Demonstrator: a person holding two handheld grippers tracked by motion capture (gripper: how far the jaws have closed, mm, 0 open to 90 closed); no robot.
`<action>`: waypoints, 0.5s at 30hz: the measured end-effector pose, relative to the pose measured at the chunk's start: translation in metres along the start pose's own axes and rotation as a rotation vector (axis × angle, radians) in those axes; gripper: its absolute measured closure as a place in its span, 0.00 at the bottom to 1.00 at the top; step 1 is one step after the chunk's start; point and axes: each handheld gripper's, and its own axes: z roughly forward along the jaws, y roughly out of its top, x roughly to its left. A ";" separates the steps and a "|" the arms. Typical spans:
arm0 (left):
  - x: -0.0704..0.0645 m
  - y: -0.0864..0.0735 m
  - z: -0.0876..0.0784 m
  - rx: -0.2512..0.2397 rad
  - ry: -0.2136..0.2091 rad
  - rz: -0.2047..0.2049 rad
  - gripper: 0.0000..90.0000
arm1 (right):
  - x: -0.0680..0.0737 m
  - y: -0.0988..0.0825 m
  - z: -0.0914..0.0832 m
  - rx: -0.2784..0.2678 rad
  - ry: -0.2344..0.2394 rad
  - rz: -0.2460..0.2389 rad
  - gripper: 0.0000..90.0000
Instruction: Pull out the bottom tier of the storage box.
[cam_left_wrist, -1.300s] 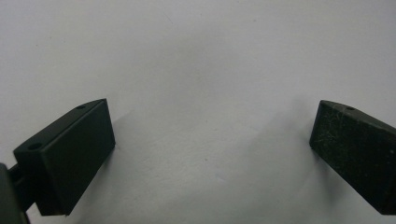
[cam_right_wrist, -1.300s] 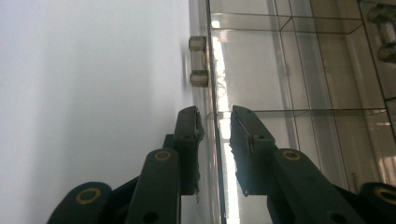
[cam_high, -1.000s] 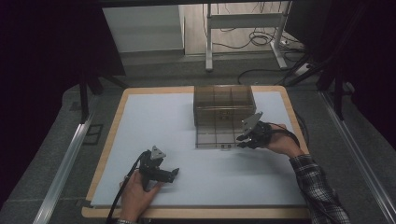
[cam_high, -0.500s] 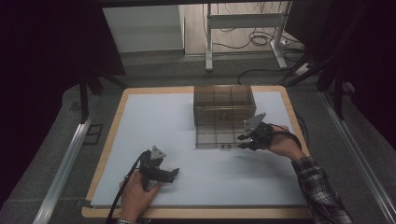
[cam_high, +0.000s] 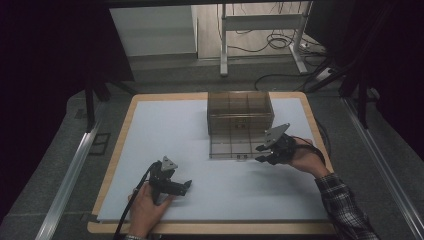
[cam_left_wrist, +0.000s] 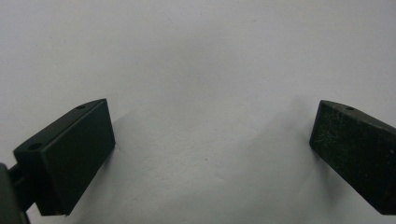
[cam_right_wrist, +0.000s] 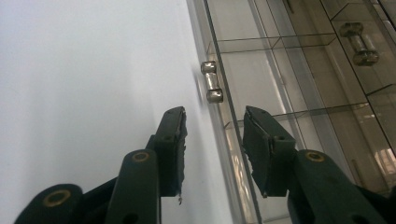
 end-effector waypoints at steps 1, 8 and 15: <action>0.000 0.000 0.000 0.000 0.000 0.000 0.00 | 0.001 0.000 0.000 -0.001 -0.003 0.006 0.64; 0.000 0.000 0.000 0.000 0.000 0.000 0.00 | 0.006 -0.006 -0.001 -0.015 -0.009 0.043 0.59; 0.000 0.000 0.000 0.001 0.000 0.003 0.00 | 0.013 -0.011 -0.003 -0.029 -0.023 0.082 0.51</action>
